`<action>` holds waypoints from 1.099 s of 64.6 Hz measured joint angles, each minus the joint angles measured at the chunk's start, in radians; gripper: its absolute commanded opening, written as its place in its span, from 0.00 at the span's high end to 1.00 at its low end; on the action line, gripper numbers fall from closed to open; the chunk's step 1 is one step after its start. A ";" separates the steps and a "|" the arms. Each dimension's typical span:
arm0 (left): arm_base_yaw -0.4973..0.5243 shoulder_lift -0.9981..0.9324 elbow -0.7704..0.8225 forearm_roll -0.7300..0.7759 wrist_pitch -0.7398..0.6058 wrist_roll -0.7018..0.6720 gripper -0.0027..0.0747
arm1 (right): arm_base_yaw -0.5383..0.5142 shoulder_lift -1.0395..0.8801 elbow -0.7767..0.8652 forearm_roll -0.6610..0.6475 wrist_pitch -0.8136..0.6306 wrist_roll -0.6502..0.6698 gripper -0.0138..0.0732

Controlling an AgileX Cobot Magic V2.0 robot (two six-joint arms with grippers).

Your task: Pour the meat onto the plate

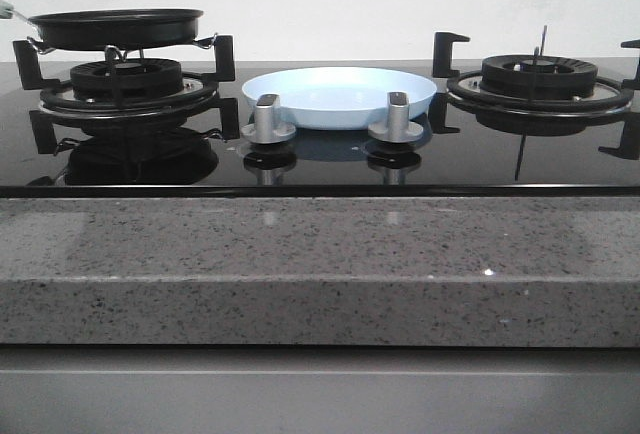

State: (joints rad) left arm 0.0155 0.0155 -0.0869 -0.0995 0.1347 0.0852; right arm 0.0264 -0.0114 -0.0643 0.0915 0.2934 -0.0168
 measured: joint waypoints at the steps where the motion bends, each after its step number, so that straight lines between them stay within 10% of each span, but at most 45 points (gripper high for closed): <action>1: 0.000 0.009 -0.017 0.000 0.010 0.000 0.99 | 0.000 0.000 -0.006 -0.002 0.003 0.000 0.91; 38: 0.000 0.601 -0.479 0.000 0.195 -0.002 0.98 | 0.000 0.533 -0.433 -0.032 0.049 0.000 0.85; 47: 0.000 0.601 -0.479 0.000 0.195 -0.002 0.74 | 0.000 0.541 -0.434 -0.032 0.029 0.000 0.63; 61: 0.000 0.601 -0.479 0.000 0.193 -0.002 0.05 | 0.000 0.541 -0.434 -0.034 0.025 0.000 0.17; 71: 0.000 0.603 -0.479 0.000 0.190 -0.002 0.13 | 0.000 0.541 -0.434 -0.034 0.013 0.000 0.10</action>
State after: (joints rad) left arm 0.0155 0.6183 -0.5659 -0.0995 0.3251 0.0836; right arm 0.0264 0.5299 -0.4985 0.0579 0.3061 -0.0168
